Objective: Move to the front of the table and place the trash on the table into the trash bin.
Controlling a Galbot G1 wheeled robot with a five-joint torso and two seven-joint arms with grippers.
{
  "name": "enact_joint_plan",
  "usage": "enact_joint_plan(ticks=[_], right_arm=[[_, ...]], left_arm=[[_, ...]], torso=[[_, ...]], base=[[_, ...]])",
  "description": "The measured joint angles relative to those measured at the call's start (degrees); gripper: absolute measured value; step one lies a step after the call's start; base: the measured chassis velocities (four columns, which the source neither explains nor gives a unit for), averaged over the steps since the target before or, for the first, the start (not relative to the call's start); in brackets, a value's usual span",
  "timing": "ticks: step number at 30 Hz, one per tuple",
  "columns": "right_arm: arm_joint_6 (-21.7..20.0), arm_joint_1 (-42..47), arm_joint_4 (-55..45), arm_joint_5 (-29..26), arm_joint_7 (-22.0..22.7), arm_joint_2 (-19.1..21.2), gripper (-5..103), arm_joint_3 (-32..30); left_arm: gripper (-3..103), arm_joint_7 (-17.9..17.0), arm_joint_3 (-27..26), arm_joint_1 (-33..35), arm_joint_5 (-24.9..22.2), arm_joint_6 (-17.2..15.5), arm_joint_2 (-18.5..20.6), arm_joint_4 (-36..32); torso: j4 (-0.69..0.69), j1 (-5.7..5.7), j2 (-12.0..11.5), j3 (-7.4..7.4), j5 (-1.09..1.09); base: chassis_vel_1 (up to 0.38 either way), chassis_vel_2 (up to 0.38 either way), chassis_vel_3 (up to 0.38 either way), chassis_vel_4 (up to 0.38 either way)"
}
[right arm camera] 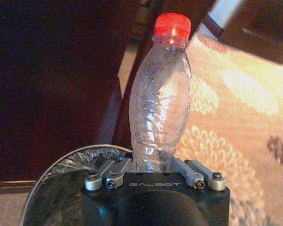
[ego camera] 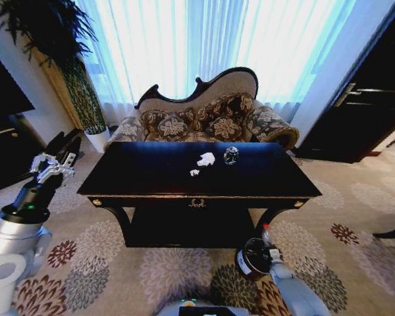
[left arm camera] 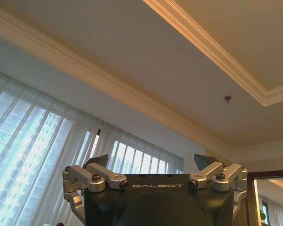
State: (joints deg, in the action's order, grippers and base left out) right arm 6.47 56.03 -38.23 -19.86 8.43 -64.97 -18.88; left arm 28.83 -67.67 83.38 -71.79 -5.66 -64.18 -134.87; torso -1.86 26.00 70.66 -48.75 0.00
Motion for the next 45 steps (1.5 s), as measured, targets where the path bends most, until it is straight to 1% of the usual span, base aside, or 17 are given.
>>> enact_joint_plan(ticks=[8,10,12,14,16,20,22,27,29,30,32,35,36,38,41,43,45], right_arm=[[0.3,-0.1,0.5,-1.2,-1.5,-0.6,24,-0.1],[1.0,0.1,0.3,-3.2,-3.4,-1.0,20,0.2],[1.1,0.2,0.1,-3.5,-3.7,-1.4,24,0.3],[1.2,0.3,0.0,-3.4,-3.9,-2.0,34,0.3],[1.2,0.3,0.0,-2.9,-4.0,-2.3,34,0.3],[1.5,0.5,0.1,-0.7,-4.4,-2.6,56,0.1],[1.5,0.6,0.0,-0.5,-4.4,-2.5,56,0.1],[1.6,0.8,-0.5,-0.3,-4.6,-2.5,83,0.0],[1.6,1.0,-0.6,-0.2,-4.8,-2.6,83,-0.1],[1.7,1.1,-0.7,-0.2,-4.9,-2.6,89,-0.1],[2.2,2.3,-2.2,0.3,-6.1,-2.7,97,-0.3],[3.1,4.0,-4.5,1.9,-8.3,-2.7,99,-0.4],[4.4,5.8,-7.5,3.5,-10.1,-2.5,99,-0.5],[4.5,6.6,-9.3,3.4,-10.5,-2.3,100,-0.5],[2.5,13.1,-20.7,-0.5,-10.7,-1.4,100,-0.1],[2.2,15.0,-23.5,-0.8,-10.7,-1.1,100,0.1],[2.1,19.6,-30.0,-1.0,-10.7,0.1,100,0.5]], left_arm=[[100,0.9,0.1,-0.1,-0.2,0.0,0.3,0.3],[100,0.9,0.5,-0.4,-0.1,0.0,0.3,0.3],[100,0.9,0.7,-0.5,-0.1,-0.1,0.3,0.2],[100,1.0,0.9,-0.7,-0.1,-0.1,0.3,0.2],[100,1.0,0.9,-0.7,-0.1,-0.1,0.3,0.2],[100,1.1,0.5,-0.7,-0.3,0.0,0.6,0.9],[100,1.1,0.4,-0.7,-0.4,0.0,0.7,0.9],[100,1.1,0.7,-1.0,-0.5,0.1,0.7,1.0],[100,1.1,0.7,-1.0,-0.5,0.1,0.7,1.1],[100,1.1,0.7,-1.0,-0.5,0.1,0.7,1.1],[100,1.2,0.8,-1.0,-0.5,0.1,0.6,1.1],[100,1.2,0.7,-1.0,-0.5,0.1,0.5,1.1],[100,1.1,0.7,-0.8,-0.5,0.1,0.5,0.8],[100,1.1,0.7,-0.8,-0.5,0.1,0.5,0.7],[100,-0.4,0.9,-0.3,-0.4,0.1,0.3,-0.4],[100,-0.8,0.9,-0.2,-0.3,0.2,0.1,-0.7],[100,-1.3,0.9,0.0,-0.3,0.2,0.1,-1.1]], torso=[[0.0,0.0,0.0,0.0,0.0],[0.0,0.0,0.0,0.0,-0.03],[0.0,0.0,0.0,0.0,0.0],[0.01,0.0,0.0,0.0,0.0],[0.01,0.0,0.0,0.0,-0.01],[0.0,0.0,0.0,0.0,-0.02],[0.0,0.0,0.0,0.0,-0.02],[0.01,0.0,0.0,0.0,-0.02],[0.0,0.0,0.0,0.0,-0.02],[0.0,0.0,0.0,0.0,-0.02],[0.01,0.0,0.0,0.0,-0.01],[0.0,0.0,0.0,0.0,-0.01],[0.0,0.0,0.0,0.0,0.0],[0.0,0.0,0.0,0.0,-0.01],[0.01,0.0,0.0,0.0,0.01],[0.0,0.0,0.0,0.0,0.01],[0.01,-0.01,0.0,0.01,-0.02]], base=[[0.0,0.0,0.0,0.0],[0.0,0.0,0.0,0.0],[0.0,0.0,0.0,0.0],[0.0,0.0,0.0,0.0],[0.0,0.0,0.0,0.0],[0.0,0.0,0.0,0.0],[0.0,0.0,0.0,0.0],[0.0,0.0,0.0,0.0],[0.0,0.0,0.0,0.0],[0.0,0.0,0.0,0.0],[0.0,0.0,0.0,0.0],[0.0,0.0,0.0,0.0],[0.0,0.0,0.0,0.0],[0.0,0.0,0.0,0.0],[0.0,0.0,0.0,0.0],[0.0,0.0,0.0,0.0],[0.0,0.0,0.0,0.0]])
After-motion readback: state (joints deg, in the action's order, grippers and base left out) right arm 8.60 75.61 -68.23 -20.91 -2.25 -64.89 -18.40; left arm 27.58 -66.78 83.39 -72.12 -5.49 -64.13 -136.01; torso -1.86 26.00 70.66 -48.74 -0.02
